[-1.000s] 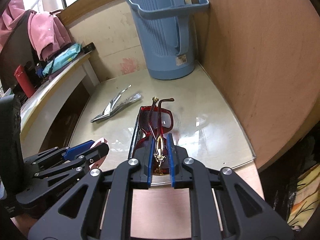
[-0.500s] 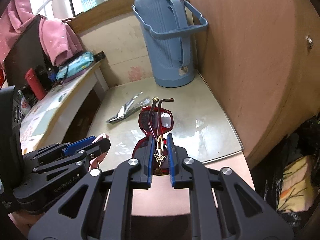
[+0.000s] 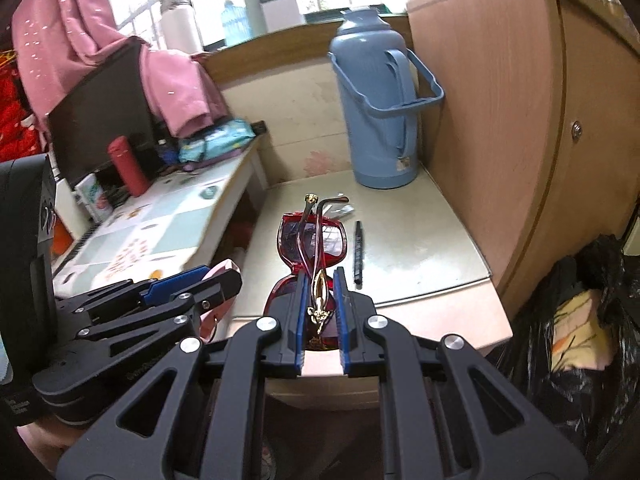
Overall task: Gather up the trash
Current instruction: 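Carry the clothespin and sunglasses in both tools down over the black bin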
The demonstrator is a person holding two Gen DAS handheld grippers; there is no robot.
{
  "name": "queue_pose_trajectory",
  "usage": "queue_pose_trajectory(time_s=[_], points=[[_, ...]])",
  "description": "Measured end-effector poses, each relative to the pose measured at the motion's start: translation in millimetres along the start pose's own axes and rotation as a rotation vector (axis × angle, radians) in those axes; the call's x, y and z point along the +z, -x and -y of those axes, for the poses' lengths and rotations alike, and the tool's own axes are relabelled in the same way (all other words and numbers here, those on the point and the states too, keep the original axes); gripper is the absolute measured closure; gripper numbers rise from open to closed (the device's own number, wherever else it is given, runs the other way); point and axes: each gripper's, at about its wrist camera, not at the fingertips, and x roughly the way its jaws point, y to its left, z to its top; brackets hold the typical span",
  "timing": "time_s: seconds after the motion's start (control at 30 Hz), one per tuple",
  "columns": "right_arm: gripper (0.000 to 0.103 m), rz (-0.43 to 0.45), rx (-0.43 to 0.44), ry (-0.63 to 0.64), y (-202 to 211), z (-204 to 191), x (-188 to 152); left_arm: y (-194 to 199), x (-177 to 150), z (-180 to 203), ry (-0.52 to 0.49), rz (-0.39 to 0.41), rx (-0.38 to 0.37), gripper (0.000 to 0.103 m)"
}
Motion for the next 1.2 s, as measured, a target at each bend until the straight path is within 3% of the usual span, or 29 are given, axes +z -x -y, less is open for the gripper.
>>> queue_pose_trajectory(time_s=[0.23, 0.63, 0.87, 1.2], points=[[0.090, 0.021, 0.036, 0.017, 44.2, -45.3, -23.8, 59.6, -33.8, -13.0, 0.010, 0.018, 0.025, 0.074], [0.090, -0.001, 0.102, 0.049, 90.5, -119.2, -95.0, 133.1, -110.0, -53.8, 0.052, 0.021, 0.087, 0.074], [0.090, -0.021, 0.131, 0.075, 101.5, -157.1, -127.7, 158.7, -146.3, -81.8, 0.086, 0.018, 0.119, 0.074], [0.090, -0.083, 0.171, 0.086, 90.0, -191.7, -177.5, 162.6, -194.8, -115.8, 0.131, -0.027, 0.158, 0.074]])
